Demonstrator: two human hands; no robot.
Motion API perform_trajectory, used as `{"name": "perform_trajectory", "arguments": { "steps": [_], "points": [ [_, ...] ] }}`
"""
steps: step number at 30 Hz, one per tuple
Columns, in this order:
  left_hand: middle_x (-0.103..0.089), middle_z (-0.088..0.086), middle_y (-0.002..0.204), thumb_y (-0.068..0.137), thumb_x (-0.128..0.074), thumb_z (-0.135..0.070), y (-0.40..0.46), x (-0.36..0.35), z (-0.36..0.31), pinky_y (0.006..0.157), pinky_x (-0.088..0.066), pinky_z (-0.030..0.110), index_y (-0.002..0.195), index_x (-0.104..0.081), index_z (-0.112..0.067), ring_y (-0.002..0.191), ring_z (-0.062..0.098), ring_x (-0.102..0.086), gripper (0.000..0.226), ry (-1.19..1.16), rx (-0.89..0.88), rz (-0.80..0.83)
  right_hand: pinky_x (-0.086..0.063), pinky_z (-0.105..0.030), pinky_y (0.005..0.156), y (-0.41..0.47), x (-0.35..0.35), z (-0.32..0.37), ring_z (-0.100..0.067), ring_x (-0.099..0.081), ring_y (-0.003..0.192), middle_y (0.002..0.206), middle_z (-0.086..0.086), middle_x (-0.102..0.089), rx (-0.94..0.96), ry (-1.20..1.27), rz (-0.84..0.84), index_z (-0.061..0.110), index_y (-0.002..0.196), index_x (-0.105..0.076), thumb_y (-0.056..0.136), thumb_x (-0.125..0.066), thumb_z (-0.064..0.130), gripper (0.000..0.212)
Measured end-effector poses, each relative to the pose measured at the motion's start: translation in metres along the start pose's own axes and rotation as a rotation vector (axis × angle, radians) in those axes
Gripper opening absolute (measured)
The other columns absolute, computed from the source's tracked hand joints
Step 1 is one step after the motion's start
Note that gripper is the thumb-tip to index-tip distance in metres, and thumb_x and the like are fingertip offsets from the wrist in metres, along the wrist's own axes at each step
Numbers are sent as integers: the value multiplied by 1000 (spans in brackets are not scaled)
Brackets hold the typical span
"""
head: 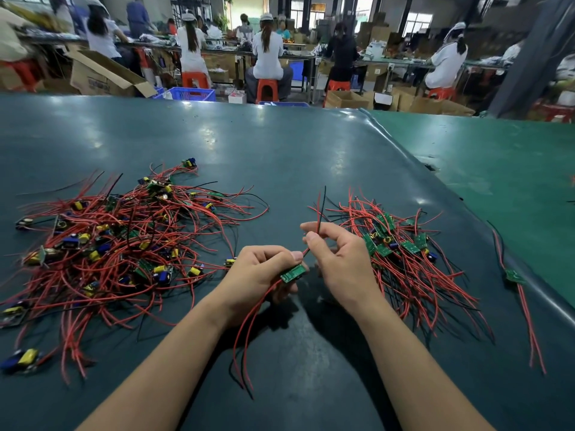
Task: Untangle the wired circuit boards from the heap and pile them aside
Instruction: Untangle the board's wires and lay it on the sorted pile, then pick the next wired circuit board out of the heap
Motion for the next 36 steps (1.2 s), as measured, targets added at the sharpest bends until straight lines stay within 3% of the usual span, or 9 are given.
{"name": "perform_trajectory", "arguments": {
  "steps": [3,9,14,17,20,23,25,32,36],
  "points": [
    [-58,4,58,69,-70,-36,-1,-5,-1,38,-37,16,65,-73,-11,43,12,-57,26,-30,4,43,-38,-29,57,5,18,-3,-14,-44,53,78,6,-67,11,33,-132,26,95,-70,95,-62,16,13],
    [-61,6,62,79,-71,-27,-1,-6,-1,40,-37,17,65,-73,-12,44,12,-57,20,-5,-13,104,-34,-20,43,6,34,-13,-13,-44,44,69,0,-67,-23,104,-287,24,76,-69,96,-61,21,22],
    [-61,2,59,70,-72,-42,-3,-12,1,42,-35,17,67,-74,-15,43,13,-54,27,25,-23,167,-34,-20,37,7,48,-20,-9,-43,35,70,9,-69,-58,244,-404,20,80,-70,99,-58,20,22],
    [-58,4,54,79,-74,-40,0,-2,-3,38,-30,16,73,-76,-16,36,12,-42,25,-41,-64,75,-30,-18,33,7,52,-20,-8,-42,34,70,2,-64,-95,368,-429,17,84,-65,102,-51,28,26],
    [-62,7,64,84,-62,-38,3,12,-9,35,-28,13,89,-77,-16,31,9,-36,27,-198,-120,-32,-27,-16,33,6,38,-19,-9,-40,33,56,4,-53,-200,381,-245,17,81,-59,98,-52,47,35],
    [-61,9,65,83,-61,-36,3,12,-9,34,-20,10,93,-76,-13,30,7,-32,29,-189,-131,-56,-24,-14,35,-13,-19,-12,-8,-35,32,45,7,-46,-303,243,265,22,60,-64,76,-58,69,50],
    [-56,15,64,83,-62,-34,1,11,-11,33,-18,12,92,-76,-11,29,8,-32,28,-109,-158,-60,-26,-15,32,-29,-44,-2,-5,-36,33,47,9,-48,-269,229,506,24,63,-68,78,-62,59,38],
    [-41,-3,38,93,-44,-46,0,21,-19,33,-24,15,103,-75,-11,28,9,-34,48,49,-199,-160,-26,-16,33,-24,-34,11,-5,-35,33,48,5,-49,-141,134,457,8,75,-65,98,-57,25,30],
    [-61,2,49,94,-56,-38,-6,35,-34,44,-44,22,90,-76,-14,44,12,-55,32,380,-324,-279,-28,-14,38,-18,-25,14,-3,-37,35,42,8,-47,-51,10,344,12,66,-67,96,-62,23,32]
  ]
}}
Point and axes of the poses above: each hand's wrist, its own y-axis towards the middle knuckle, its own x-axis out of the back of the hand, z = x × y, the point moved 9 cm from there along y, towards the middle knuckle
